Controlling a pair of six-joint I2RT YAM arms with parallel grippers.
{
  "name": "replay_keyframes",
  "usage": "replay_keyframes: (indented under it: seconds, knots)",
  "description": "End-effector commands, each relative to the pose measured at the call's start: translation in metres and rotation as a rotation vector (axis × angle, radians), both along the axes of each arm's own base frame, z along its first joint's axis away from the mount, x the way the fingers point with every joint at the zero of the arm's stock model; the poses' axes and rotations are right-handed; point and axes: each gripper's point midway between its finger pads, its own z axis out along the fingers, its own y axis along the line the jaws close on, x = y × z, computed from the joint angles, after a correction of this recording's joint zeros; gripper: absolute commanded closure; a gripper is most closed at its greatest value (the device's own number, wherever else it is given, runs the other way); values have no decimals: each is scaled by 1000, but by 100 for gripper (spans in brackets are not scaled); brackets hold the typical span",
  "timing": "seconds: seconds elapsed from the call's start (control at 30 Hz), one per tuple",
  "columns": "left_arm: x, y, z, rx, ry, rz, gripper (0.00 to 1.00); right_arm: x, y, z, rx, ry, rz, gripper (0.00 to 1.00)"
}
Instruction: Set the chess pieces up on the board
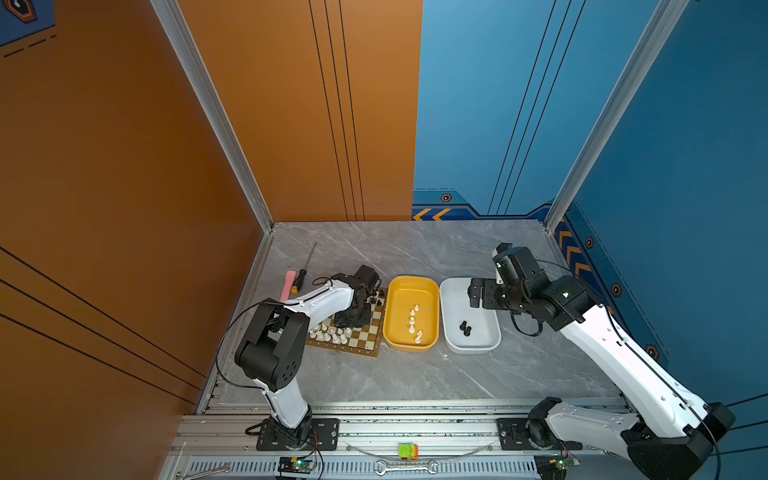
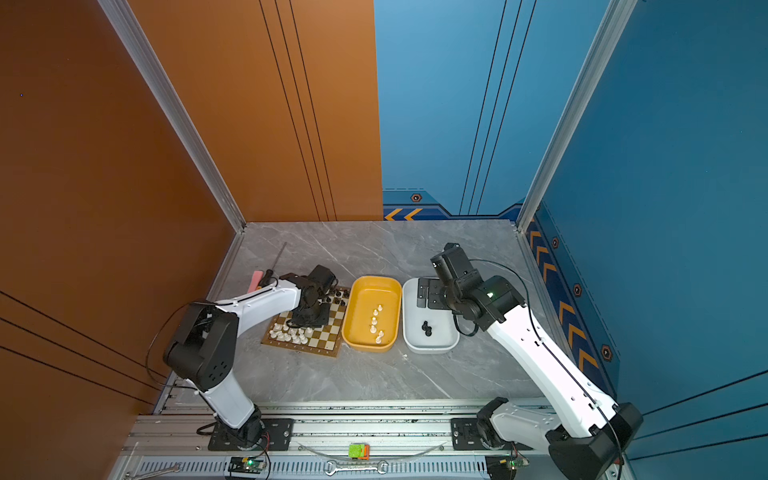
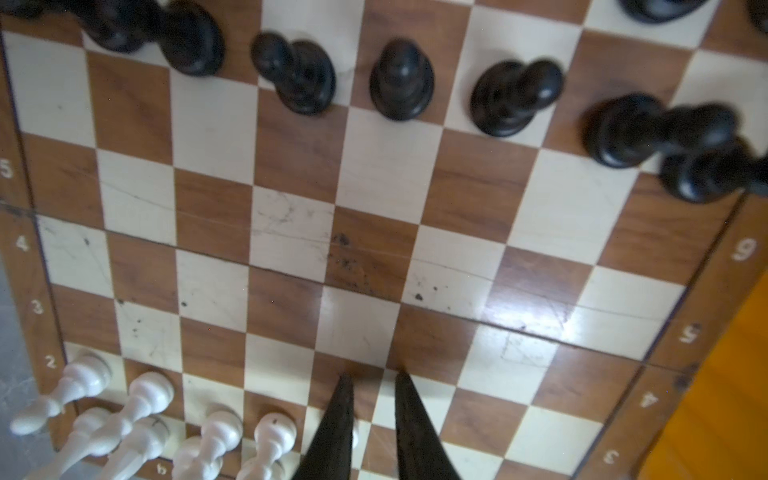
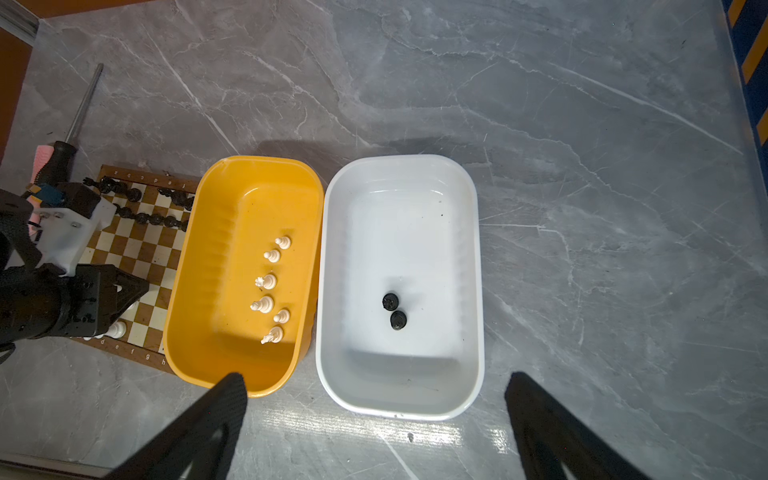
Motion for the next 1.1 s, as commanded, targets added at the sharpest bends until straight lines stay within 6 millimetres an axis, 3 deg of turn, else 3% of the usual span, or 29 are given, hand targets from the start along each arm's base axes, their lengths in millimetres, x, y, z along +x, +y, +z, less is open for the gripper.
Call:
replay_keyframes:
  seconds: [0.0,0.33,0.43,1.07]
  knots:
    - [-15,7,-11,2,54,21,80,-5,-5,0,-8,-7,-13,0]
    - [-19,5,-4,-17,31,32,80,-8,-6,1,0,-11,-12,0]
    - [-29,8,-11,-6,58,30,81,-8,-5,2,4,-11,-12,0]
    - [-29,-2,-7,-34,53,10,80,-11,-6,9,16,-31,-16,0]
